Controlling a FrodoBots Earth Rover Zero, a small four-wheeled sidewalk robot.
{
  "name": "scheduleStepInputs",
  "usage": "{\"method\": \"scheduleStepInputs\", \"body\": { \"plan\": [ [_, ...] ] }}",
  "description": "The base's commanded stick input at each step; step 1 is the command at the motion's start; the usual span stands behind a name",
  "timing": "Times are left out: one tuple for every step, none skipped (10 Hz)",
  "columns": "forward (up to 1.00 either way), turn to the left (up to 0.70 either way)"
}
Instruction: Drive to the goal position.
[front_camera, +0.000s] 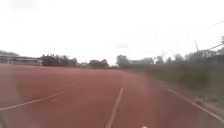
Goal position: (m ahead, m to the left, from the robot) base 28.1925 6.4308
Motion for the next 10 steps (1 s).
{"method": "scheduleStepInputs", "body": {
  "plan": [
    [0.7,-0.35],
    [0.7,-0.15],
    [0.7,0.0],
    [0.7,0.0],
    [0.7,0.0],
    [0.7,0.0],
    [0.7,0.0],
    [0.7,0.0],
    [0.7,0.0],
    [0.7,0.0]
  ]
}}
